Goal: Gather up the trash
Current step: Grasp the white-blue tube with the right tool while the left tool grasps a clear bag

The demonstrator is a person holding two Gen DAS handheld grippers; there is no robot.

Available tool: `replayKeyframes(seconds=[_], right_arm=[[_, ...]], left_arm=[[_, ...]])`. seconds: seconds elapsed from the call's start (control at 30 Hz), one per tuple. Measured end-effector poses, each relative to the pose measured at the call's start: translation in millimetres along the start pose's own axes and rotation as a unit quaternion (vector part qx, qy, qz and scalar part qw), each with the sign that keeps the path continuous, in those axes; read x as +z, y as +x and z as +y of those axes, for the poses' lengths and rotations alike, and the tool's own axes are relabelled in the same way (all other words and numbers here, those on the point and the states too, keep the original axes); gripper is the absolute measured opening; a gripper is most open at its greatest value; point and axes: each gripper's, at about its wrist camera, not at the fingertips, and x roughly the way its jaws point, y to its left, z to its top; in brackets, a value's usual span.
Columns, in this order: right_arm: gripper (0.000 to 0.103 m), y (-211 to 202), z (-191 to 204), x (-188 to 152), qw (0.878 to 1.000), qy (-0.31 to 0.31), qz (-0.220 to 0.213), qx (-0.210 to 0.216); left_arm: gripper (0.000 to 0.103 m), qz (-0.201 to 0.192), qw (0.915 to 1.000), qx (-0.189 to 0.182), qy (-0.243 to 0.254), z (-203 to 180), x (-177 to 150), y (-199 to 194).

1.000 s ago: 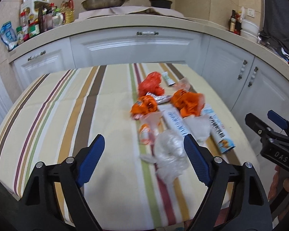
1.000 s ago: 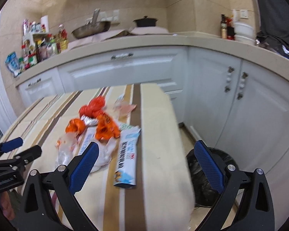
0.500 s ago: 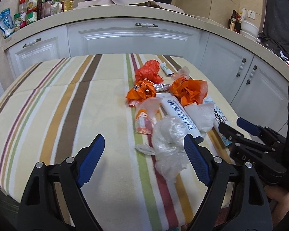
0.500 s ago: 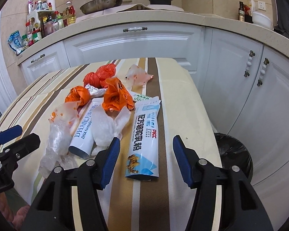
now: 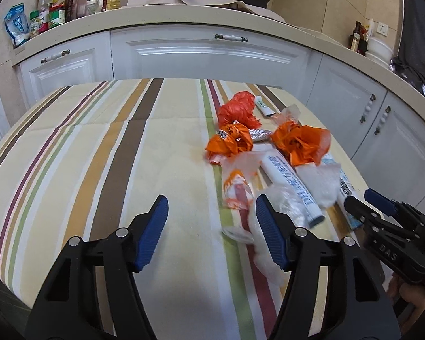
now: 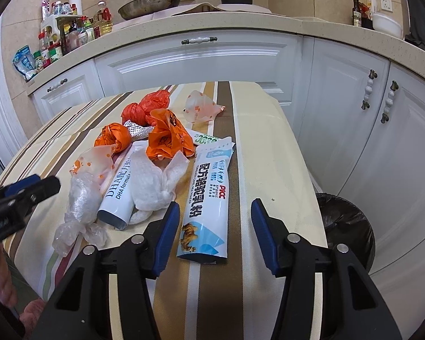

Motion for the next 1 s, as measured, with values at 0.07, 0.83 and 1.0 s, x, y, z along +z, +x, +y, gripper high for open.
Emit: replayKeyframes(seconds=[0.07,0.83,1.0], right_arm=[[0.044,2,-1,1,1.0,0.0,0.002,0.005],[0.021,4,-14,4,1.0,0.017,0.0,0.021],[0.02,-1,-18,4,1.0,0.021,-0.008,0.02]], left_arm=[[0.062,0.001,1.0,0.001,0.0,1,5,7],[0.014,0.025,0.9993,-0.023,0.016,-8,15,41],[0.013,0.02,0.9996,-0.013,0.013,-5,17,35]])
